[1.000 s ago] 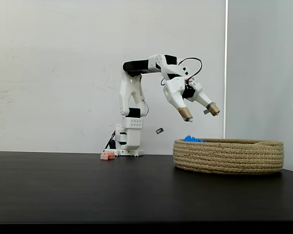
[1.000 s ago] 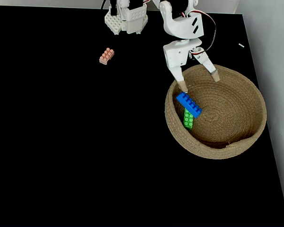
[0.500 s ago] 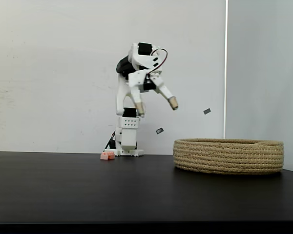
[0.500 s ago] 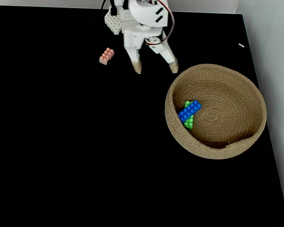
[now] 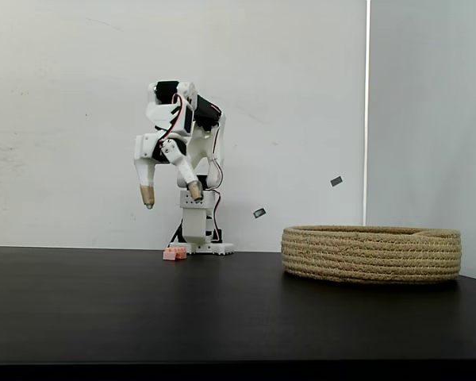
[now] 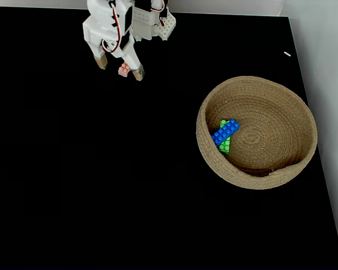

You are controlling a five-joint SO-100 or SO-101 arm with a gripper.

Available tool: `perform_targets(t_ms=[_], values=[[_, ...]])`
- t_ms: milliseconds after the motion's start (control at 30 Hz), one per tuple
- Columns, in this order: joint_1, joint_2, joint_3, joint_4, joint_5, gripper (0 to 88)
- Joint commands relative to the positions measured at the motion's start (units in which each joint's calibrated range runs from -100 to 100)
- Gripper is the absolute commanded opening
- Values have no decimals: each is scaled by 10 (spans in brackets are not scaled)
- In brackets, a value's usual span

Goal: Place the lego blocks in the tray

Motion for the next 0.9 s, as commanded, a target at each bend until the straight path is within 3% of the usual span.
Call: perform_targets(t_ms=[0,267,867], values=[[54,-7,56,-54,24,356],[113,-24,162,-106,49,332],[98,-120,299,-134,40,311]])
